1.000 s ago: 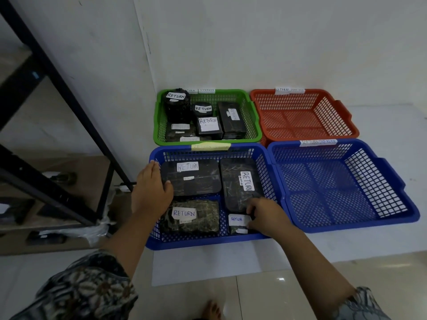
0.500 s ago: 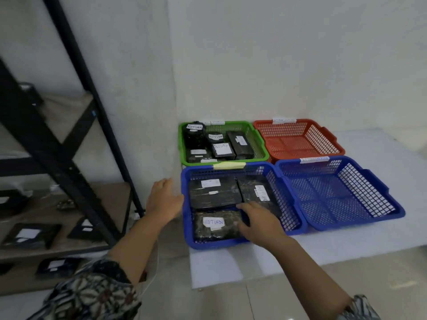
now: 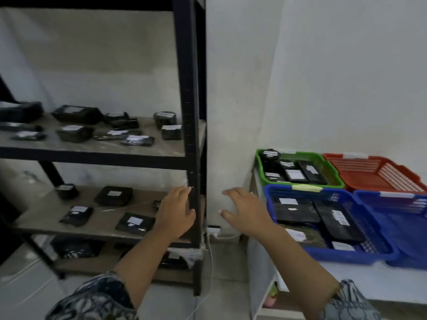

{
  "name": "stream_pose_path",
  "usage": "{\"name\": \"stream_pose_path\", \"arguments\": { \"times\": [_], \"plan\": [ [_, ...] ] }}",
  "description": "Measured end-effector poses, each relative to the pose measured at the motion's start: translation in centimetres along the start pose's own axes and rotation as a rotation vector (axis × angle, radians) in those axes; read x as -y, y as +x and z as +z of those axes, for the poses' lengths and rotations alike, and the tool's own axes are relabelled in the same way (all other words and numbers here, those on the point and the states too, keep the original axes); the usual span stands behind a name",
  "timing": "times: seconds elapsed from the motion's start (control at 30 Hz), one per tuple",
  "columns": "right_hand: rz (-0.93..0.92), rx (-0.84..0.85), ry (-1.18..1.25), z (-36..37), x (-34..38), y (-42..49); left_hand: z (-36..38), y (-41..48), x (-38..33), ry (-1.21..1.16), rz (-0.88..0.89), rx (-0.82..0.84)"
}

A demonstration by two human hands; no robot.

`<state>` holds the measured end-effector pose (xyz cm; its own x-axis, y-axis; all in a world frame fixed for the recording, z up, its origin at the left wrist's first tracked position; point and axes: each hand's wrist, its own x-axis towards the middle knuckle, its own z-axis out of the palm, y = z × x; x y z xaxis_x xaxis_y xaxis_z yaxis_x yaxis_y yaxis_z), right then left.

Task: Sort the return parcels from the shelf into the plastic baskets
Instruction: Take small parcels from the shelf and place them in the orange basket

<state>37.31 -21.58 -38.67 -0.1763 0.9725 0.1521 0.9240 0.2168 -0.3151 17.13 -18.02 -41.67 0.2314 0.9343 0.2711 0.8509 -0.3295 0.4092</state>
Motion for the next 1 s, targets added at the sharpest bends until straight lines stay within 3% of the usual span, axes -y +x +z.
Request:
{"name": "stream_pose_path", "arguments": {
  "times": [0.43, 0.73, 1.0],
  "plan": [
    [-0.115, -0.036, 0.139, 0.6, 12.3, 9.4, -8.5, 1.5, 9.8, 0.106, -0.107, -0.093],
    [-0.094, -0.107, 0.207, 3.8, 14.3, 19.5, -10.5, 9.2, 16.1, 0.157, -0.064, -0.146],
    [0.02, -0.342, 0.148, 4.9, 13.1, 27.0, -9.5, 14.6, 20.3, 0.23, -0.051, -0.136]
  ]
}}
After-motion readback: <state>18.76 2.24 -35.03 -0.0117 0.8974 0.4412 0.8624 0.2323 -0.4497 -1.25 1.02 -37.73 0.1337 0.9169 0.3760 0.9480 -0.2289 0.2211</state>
